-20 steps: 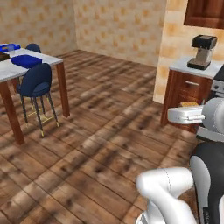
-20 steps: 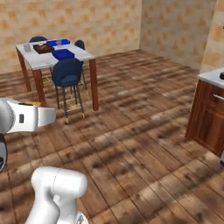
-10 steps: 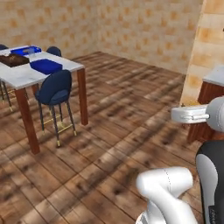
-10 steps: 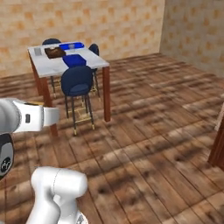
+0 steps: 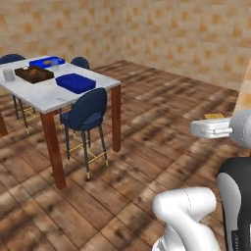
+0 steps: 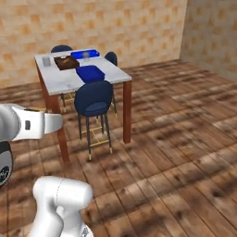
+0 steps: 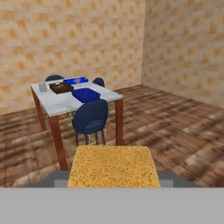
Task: Take the cake and donut from the fridge and place them on the empty tray on the dining counter.
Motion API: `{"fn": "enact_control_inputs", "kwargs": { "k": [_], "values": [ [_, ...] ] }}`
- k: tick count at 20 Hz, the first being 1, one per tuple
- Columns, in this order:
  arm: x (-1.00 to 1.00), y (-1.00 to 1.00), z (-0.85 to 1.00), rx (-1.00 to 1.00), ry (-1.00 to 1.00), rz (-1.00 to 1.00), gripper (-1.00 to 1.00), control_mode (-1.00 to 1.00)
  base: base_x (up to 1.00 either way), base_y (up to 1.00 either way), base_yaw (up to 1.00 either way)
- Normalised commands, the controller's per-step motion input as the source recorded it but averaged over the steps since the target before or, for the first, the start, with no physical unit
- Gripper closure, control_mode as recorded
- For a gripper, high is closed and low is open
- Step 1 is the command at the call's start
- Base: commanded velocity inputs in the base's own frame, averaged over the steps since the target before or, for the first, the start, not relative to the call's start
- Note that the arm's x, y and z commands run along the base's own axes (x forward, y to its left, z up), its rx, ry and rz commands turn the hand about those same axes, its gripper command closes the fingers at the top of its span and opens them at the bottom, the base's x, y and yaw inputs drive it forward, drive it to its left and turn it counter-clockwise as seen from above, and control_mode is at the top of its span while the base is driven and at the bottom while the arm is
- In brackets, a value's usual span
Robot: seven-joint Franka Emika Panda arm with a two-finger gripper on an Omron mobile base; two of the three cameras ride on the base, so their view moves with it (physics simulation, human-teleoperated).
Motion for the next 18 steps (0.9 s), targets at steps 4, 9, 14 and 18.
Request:
{"fn": "enact_control_inputs", "kwargs": {
  "k": [4,9,14,18],
  "values": [
    [0.0,0.0,0.0,0.0,0.0,0.0,1.0,1.0,1.0,1.0,0.0],
    [0.0,0.0,0.0,0.0,0.0,0.0,1.0,1.0,1.0,1.0,0.0],
    [0.0,0.0,0.0,0.0,0.0,0.0,1.0,1.0,1.0,0.48,0.03],
    [0.0,0.0,0.0,0.0,0.0,0.0,1.0,1.0,1.0,-0.32,0.23]
  ]
}}
